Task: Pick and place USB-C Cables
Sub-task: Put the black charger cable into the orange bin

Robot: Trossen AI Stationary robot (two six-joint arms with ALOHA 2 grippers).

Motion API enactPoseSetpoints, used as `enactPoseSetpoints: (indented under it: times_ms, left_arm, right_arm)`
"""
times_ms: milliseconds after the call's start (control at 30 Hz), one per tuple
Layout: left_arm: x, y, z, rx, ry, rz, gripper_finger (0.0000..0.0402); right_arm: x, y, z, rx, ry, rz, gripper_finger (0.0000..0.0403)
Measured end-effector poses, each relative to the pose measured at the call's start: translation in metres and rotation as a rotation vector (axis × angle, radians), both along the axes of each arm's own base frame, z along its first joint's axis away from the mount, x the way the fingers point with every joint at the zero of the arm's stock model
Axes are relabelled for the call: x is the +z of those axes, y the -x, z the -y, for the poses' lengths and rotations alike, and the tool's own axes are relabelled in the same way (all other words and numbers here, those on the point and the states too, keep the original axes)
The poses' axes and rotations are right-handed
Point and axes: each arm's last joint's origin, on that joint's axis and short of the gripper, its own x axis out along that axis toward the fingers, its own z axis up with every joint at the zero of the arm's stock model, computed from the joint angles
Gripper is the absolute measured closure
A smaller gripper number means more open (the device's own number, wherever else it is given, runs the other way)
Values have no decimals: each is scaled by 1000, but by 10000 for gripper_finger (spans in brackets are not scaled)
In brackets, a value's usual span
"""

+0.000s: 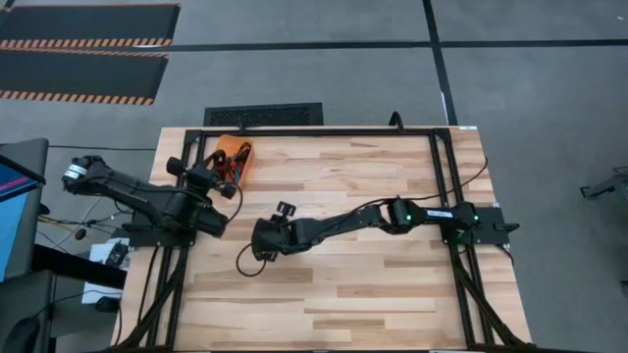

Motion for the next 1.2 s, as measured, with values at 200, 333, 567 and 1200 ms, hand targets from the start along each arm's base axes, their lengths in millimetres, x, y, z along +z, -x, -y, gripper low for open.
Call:
enactPoseSetpoints:
  times_ms: [200,333,567,1200]
  left_arm:
    - [-3,-14,14,-99,74,-62,393]
    - [-3,-19,20,-147,104,-77,392]
    - [9,-23,26,-242,147,-44,392]
    - [19,-19,38,-372,207,29,391]
  right_arm:
    - [6,-9,-25,242,-117,74,275]
    - [21,-5,-44,392,-170,77,286]
    - [82,16,-78,627,-192,125,321]
    - [135,70,-106,1064,-388,-74,386]
